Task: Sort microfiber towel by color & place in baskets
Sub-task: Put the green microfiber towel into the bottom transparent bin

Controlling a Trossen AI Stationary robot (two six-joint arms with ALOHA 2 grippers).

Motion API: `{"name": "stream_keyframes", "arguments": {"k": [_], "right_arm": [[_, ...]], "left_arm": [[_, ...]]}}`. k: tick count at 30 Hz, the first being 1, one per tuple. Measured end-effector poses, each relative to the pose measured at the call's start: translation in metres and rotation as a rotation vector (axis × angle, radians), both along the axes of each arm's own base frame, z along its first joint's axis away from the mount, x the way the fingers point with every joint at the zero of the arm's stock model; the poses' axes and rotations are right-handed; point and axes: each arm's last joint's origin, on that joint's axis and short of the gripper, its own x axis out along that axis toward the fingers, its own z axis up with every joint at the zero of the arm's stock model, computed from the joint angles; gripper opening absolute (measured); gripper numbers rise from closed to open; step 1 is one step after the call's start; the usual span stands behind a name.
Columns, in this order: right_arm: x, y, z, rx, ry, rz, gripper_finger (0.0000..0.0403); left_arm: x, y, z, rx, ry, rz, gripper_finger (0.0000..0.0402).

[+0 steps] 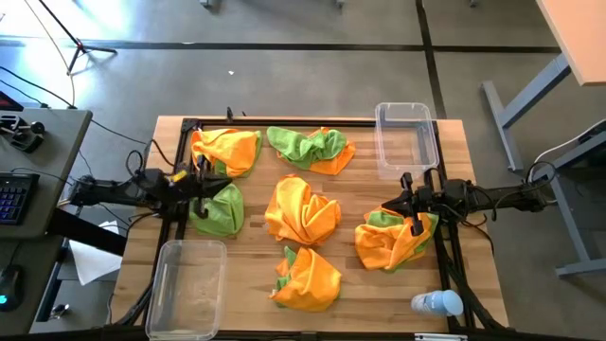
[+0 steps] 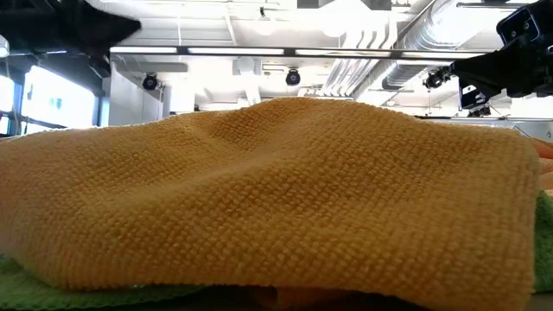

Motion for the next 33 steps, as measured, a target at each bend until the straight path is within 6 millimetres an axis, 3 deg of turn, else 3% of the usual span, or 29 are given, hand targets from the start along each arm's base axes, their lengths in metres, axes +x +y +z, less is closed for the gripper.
{"name": "stream_keyframes", "arguments": {"k": [6,13,19,25,33], "right_arm": [[0.0,0.0,0.0,0.0,0.0,0.0,0.0001],[0.0,0.0,0.0,0.0,0.0,0.0,0.0001],[0.0,0.0,0.0,0.0,0.0,0.0,0.0001],[0.0,0.0,0.0,0.0,0.0,0.0,0.0001],[0.0,0.0,0.0,0.0,0.0,0.0,0.0001]], "left_arm": [[0.024,0.001,0.025,-0.088,0.174,0.111,0.0],[0.063,0.003,0.067,-0.161,0.481,0.376,0.0],[0.092,0.011,0.093,-0.314,0.631,0.489,0.0011],[0.104,0.014,0.096,-0.463,0.806,0.516,0.0068],[0.088,0.012,0.086,-0.799,0.913,0.657,0.0172]]}}
